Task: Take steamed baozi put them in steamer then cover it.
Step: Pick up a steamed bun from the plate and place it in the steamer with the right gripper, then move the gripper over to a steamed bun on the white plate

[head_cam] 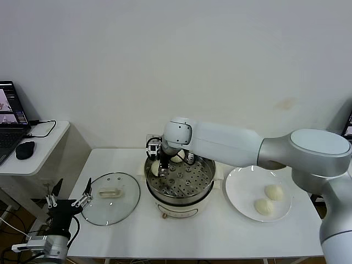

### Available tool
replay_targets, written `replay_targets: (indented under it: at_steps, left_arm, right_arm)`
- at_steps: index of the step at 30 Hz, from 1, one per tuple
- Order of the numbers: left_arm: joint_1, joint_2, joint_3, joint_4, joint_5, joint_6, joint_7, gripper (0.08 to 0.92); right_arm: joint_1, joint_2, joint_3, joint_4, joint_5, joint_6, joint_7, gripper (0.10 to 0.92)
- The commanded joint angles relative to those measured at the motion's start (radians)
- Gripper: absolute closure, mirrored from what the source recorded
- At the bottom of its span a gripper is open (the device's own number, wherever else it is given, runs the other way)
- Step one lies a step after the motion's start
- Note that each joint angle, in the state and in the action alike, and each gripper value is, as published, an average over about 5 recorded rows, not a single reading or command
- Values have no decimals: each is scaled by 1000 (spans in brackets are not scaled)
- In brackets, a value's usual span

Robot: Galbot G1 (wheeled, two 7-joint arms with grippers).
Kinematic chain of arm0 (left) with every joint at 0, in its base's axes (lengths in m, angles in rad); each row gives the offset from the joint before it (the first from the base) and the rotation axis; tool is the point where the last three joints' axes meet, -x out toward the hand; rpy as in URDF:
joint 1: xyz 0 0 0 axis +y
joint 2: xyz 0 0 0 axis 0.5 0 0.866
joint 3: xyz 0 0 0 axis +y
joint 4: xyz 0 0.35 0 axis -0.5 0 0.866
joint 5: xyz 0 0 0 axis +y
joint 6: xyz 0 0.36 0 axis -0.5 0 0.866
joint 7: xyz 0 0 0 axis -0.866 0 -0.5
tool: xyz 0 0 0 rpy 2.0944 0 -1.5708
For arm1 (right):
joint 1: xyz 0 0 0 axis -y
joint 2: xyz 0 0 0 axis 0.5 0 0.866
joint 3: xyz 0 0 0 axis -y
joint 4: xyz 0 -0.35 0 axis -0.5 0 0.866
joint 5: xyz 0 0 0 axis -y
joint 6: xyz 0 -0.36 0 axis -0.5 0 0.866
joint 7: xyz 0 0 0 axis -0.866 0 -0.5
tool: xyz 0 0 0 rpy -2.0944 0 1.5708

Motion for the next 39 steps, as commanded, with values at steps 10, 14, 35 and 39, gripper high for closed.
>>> replay_targets:
  at_steps: [10,14,35,39]
  left_arm:
    - [-14,19,13,-12,-11,19,-2,177]
    - [-11,23,20,-15,-11,20,-1,177]
    - [31,16,20,-30,16,24,-3,177]
    - [38,4,25,-31,26,24,-3,177]
  right_arm:
    - [454,-428,-162,411,-78,100,-269,202]
    - [517,-596,-228,494,-150,175,-322,203]
    - [-572,-1078,596,390,-624,521,-454,203]
    - [-693,-1043,698,349,-682,557,-460,202]
